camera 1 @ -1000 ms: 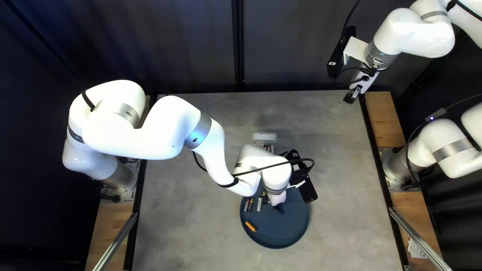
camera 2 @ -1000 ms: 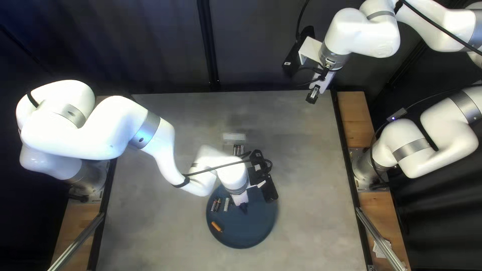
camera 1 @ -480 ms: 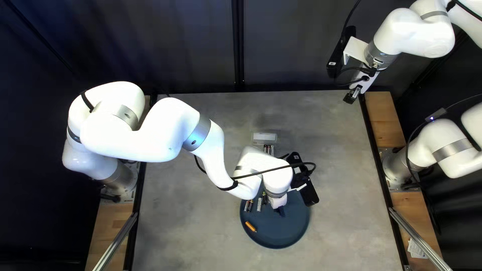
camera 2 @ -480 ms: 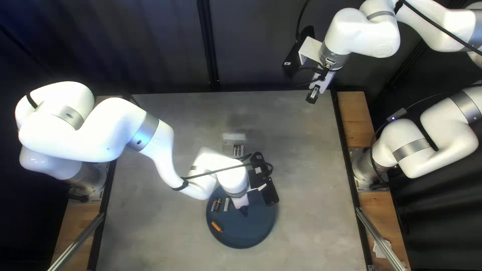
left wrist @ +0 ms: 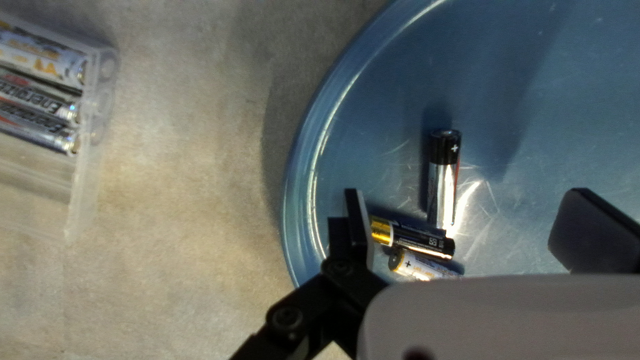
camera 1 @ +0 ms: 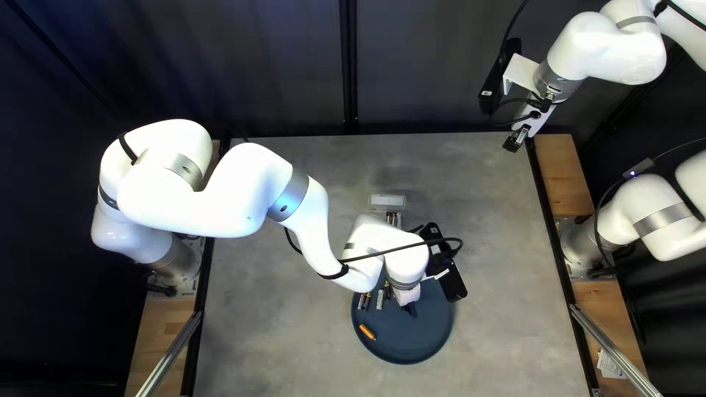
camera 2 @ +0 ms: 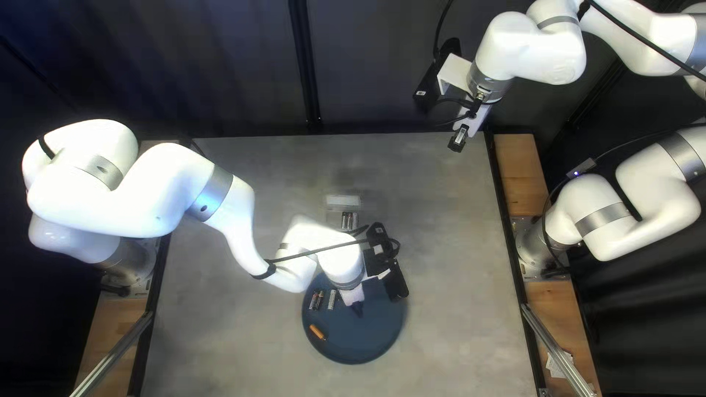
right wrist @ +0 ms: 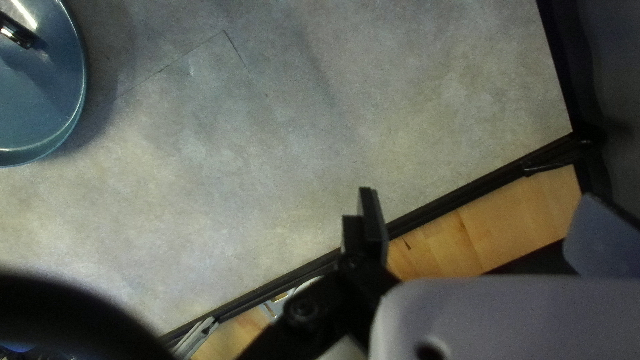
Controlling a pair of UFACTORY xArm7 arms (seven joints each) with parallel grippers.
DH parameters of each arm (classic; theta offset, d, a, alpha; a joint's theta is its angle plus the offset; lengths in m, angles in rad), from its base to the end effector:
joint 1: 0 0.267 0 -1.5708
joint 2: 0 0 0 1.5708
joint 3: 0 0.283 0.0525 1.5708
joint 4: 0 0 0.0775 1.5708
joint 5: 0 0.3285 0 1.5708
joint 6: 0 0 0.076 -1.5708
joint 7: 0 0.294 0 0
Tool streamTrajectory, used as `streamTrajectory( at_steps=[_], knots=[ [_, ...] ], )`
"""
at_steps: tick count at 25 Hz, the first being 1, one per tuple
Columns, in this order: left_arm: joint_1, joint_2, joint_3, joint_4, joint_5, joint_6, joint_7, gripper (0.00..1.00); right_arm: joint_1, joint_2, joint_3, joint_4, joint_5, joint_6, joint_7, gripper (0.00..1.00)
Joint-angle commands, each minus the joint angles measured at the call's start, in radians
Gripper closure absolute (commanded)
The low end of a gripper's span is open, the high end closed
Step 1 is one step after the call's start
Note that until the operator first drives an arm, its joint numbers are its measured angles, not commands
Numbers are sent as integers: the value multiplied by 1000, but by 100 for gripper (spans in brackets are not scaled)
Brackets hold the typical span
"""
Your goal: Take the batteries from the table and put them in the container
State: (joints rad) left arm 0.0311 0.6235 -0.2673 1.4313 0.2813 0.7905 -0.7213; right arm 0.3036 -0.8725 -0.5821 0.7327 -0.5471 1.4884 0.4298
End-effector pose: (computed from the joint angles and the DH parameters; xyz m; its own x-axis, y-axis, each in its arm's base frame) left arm 0.5789 -0.1058 0.0132 0.9398 0.3348 0.0682 0.3363 -0.9417 -0.0110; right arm 0.2400 -0.1790 0.2467 0.8786 -0.4715 0.0754 -0.4769 -0.8746 0.0881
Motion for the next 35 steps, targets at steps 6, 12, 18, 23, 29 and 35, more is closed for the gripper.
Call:
streamTrajectory(
  at_steps=[6, 12, 18, 23, 29, 35],
  knots=[
    [-50, 88, 25, 133, 28, 88, -20, 0, 0, 0, 0, 0, 0, 0, 0, 0],
    [-34, 83, 12, 124, 10, 94, 3, 0, 0, 0, 0, 0, 0, 0, 0, 0],
    [20, 10, -12, -5, -25, 1, 29, 0, 0, 0, 0, 0, 0, 0, 0, 0],
    [30, 10, -19, -13, -36, -14, 37, 0, 0, 0, 0, 0, 0, 0, 0, 0],
    [33, 22, -20, -1, -39, -1, 46, 0, 0, 0, 0, 0, 0, 0, 0, 0],
    [38, 29, -19, 7, -41, 13, 53, 95, 0, 0, 0, 0, 0, 0, 0, 0]
  ],
)
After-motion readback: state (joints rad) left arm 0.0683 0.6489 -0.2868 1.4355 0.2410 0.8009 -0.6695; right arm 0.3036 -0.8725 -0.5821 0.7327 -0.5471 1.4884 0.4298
